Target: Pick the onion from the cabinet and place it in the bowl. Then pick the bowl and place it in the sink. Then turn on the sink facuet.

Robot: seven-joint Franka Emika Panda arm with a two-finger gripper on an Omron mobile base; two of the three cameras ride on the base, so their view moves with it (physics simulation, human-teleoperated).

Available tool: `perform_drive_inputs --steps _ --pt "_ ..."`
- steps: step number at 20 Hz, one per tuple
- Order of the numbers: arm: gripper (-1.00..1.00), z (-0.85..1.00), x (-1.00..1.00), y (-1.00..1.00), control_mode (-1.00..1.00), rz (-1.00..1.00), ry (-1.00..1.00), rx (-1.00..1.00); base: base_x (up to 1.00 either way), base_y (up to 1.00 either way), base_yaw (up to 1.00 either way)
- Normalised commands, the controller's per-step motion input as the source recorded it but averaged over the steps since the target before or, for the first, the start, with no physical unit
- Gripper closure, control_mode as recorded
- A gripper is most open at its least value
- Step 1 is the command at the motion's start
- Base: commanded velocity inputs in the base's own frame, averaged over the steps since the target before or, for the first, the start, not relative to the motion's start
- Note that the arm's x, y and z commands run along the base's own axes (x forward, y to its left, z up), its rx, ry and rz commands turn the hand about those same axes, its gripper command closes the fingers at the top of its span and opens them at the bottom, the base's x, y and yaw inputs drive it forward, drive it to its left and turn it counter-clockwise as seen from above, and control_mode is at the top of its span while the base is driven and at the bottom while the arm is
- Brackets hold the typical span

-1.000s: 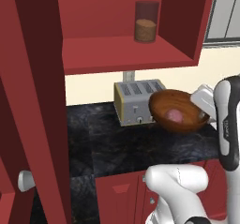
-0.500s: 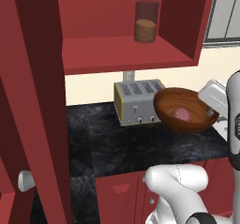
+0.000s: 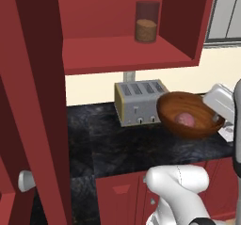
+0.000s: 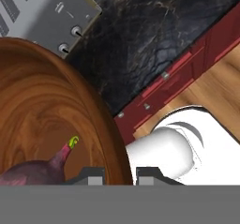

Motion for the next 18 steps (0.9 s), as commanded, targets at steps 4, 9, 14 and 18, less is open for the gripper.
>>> perform_drive_inputs --steps 4,9,14,18 --pt "1.00 0.00 0.00 0.00 1.00 0.00 0.00 0.00 -0.41 -0.01 0.00" --pt "1.00 0.00 0.00 0.00 1.00 0.00 0.00 0.00 -0.46 -0.41 0.00" --pt "1.00 0.00 0.00 0.00 1.00 0.00 0.00 0.00 -0.13 -0.84 0.00" --pt "1.00 0.00 0.00 0.00 1.00 0.00 0.00 0.00 0.00 -0.96 0.00"
